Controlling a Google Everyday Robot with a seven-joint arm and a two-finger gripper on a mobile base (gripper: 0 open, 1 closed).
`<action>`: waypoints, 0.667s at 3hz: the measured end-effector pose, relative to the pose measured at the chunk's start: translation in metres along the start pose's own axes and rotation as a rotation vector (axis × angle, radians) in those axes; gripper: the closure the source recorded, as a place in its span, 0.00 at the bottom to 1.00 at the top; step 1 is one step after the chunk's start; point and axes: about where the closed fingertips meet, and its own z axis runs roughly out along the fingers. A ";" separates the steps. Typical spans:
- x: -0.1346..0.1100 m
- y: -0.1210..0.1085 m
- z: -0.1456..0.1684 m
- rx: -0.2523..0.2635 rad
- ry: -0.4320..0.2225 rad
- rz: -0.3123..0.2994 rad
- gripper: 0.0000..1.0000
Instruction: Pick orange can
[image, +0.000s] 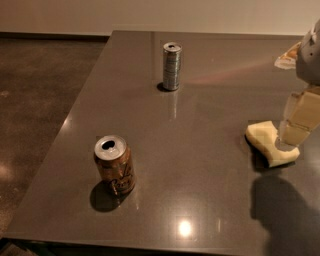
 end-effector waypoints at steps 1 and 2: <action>0.000 0.000 0.000 0.000 0.000 0.000 0.00; -0.015 0.005 0.001 -0.028 -0.035 -0.028 0.00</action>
Offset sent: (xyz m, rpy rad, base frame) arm -0.0039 0.0420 -0.0014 0.0856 0.0639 0.1176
